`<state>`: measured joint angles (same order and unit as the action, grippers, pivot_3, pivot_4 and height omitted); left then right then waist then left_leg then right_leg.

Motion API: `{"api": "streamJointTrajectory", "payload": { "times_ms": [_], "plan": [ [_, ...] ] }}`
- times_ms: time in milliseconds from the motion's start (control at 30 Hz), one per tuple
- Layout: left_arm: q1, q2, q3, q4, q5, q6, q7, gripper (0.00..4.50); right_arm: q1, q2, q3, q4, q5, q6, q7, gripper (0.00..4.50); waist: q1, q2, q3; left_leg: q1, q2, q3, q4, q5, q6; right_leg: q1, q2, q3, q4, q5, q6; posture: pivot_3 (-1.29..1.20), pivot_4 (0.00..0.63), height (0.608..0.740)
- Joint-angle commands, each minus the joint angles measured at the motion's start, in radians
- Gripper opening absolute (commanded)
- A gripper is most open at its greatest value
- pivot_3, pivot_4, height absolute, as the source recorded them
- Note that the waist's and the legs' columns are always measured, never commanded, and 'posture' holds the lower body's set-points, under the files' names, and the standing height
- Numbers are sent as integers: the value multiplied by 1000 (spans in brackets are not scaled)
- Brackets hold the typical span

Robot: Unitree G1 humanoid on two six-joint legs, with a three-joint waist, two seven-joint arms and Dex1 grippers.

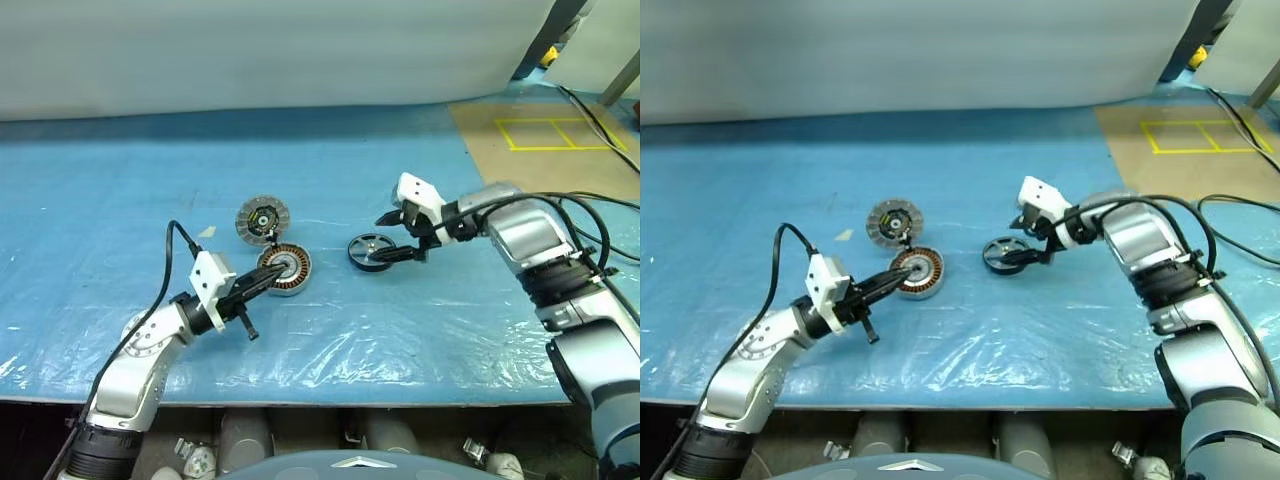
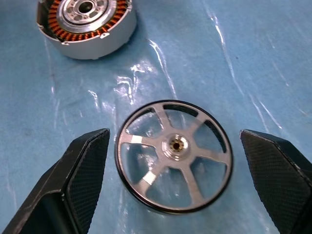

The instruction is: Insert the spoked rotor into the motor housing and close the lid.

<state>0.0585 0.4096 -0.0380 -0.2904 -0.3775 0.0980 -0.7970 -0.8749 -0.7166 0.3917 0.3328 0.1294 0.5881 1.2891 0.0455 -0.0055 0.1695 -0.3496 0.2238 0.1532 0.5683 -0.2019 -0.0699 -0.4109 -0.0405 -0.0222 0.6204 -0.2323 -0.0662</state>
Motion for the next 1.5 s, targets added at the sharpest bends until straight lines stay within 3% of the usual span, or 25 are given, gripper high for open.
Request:
{"api": "streamJointTrajectory", "payload": {
  "times_ms": [33, 67, 133, 267, 867, 1500],
  "plan": [
    [21, -8, -10, -54, 5, -6, 26, 42, -77, 2, 22, 80, -46, -72, 77, 4500, 1, 0, 0, 0, 0, 0, 1, 0, 0, 0, 0, 0, 0, 0, 0, 0, 150, 740],
    [26, -12, -13, -59, 7, -5, 33, 42, -94, 8, 28, 108, -57, -91, 90, 4500, 0, 0, 0, 0, 0, 0, 1, 0, 0, 0, 0, 0, 1, 0, 0, 0, 150, 740],
    [32, -16, -16, -66, 6, -4, 44, 0, -123, 22, 36, 162, -78, -125, 109, 4094, 0, 0, 0, -1, 0, 0, 2, 0, 1, -1, 0, 0, 2, 0, 0, 0, 150, 740],
    [42, -21, -26, -74, 12, -4, 58, 0, -150, 39, 42, 219, -114, -200, 148, 2894, 1, 0, 0, -1, 1, 0, 4, -2, 4, -3, 0, 0, 4, 0, 0, 0, 150, 740],
    [33, -23, -47, -65, 21, -3, 86, 0, -158, 125, 62, 382, -273, -514, 144, 2894, 0, 0, 0, -4, 1, 0, 7, -2, 4, -8, 0, 0, 6, 0, -1, 0, 150, 740],
    [24, -20, -47, -51, 36, -1, 97, 0, -141, 168, 59, 436, -335, -573, 132, 2894, 0, 0, 0, -3, 1, 1, 9, -1, 6, -8, 0, 0, 8, 1, -1, 0, 150, 740]
  ]
}}
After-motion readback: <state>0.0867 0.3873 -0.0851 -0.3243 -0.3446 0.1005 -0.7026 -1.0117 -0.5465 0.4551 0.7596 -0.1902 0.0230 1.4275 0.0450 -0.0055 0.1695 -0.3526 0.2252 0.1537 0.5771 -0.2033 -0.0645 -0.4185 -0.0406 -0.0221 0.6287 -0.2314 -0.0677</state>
